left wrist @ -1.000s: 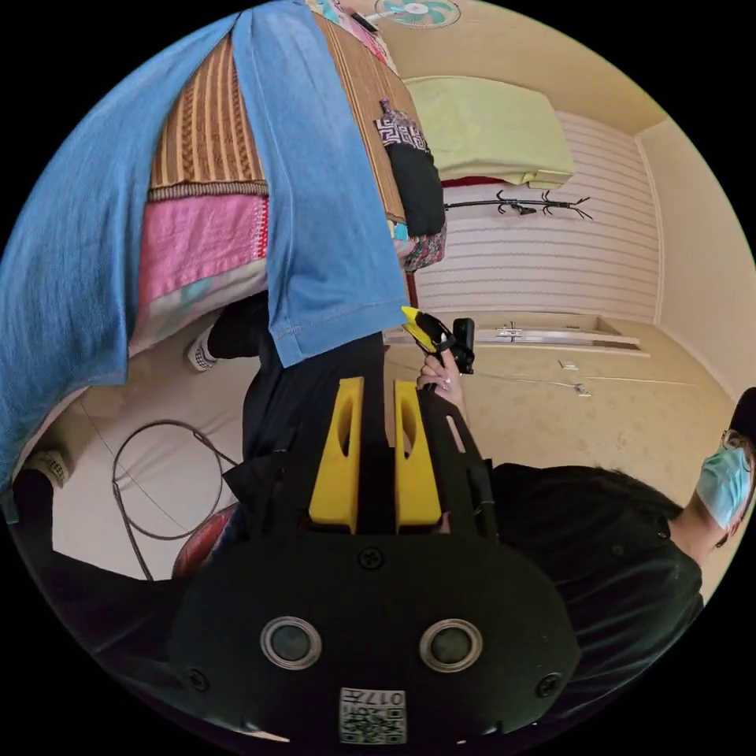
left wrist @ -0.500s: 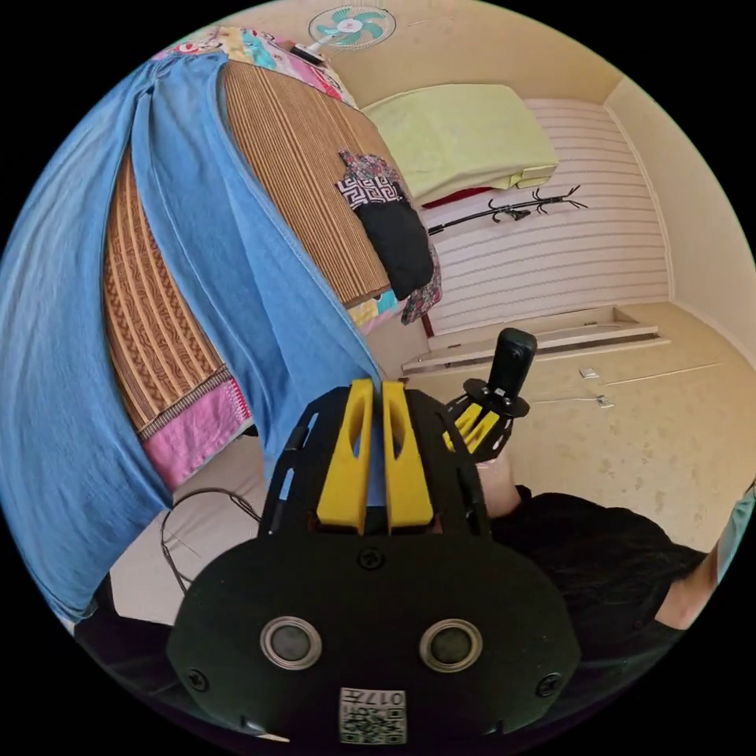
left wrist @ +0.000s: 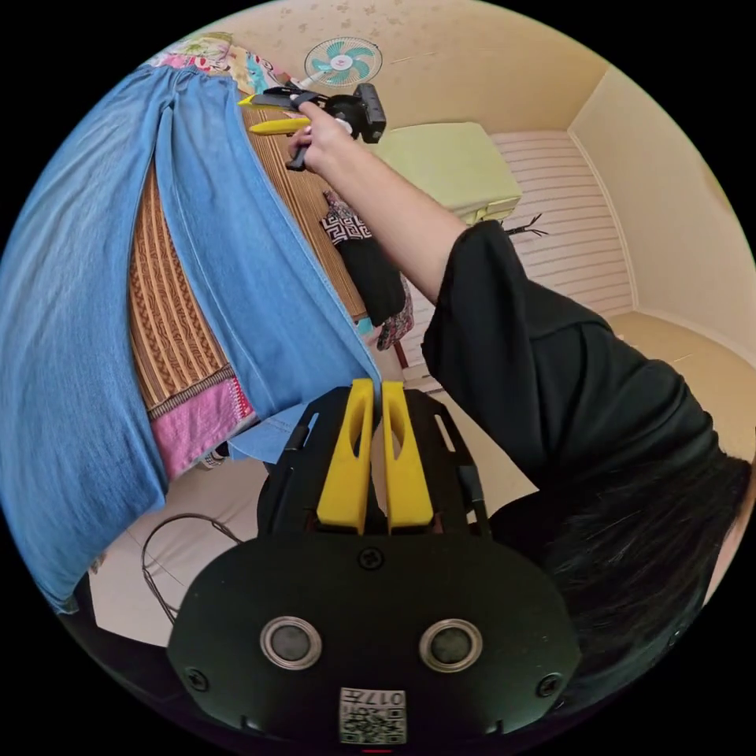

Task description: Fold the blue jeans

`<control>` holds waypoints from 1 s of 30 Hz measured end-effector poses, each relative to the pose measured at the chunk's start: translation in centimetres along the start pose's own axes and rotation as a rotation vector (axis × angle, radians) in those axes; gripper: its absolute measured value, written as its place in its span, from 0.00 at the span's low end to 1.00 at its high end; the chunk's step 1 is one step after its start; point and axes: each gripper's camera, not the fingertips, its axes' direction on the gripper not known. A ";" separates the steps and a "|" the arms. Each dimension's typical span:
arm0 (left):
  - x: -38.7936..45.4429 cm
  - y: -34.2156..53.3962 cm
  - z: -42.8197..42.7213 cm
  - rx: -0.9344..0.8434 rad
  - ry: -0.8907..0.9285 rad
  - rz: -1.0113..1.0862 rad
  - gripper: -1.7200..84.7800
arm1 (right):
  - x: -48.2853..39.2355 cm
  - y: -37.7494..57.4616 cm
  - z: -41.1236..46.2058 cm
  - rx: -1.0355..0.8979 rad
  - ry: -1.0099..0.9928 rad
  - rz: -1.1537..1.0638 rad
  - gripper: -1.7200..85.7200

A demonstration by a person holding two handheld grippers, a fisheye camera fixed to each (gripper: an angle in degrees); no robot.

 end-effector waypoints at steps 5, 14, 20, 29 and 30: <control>0.4 0.7 -4.8 0.058 0.027 0.047 0.01 | -3.1 -6.3 5.6 0.128 0.158 0.061 0.06; -6.3 10.7 -22.0 0.331 0.015 -0.133 0.03 | -26.5 -10.7 16.9 0.150 -0.072 -0.323 0.06; -14.6 17.2 -27.4 0.371 -0.147 -0.466 0.10 | -28.8 -7.4 25.8 -0.062 -0.057 -0.310 0.11; -14.6 14.4 -28.3 0.334 -0.336 -0.328 0.16 | -17.9 19.7 16.9 -0.082 -0.098 -0.290 0.13; -14.3 13.2 -27.9 0.323 -0.366 -0.293 0.16 | -17.1 21.3 16.6 -0.077 -0.110 -0.267 0.13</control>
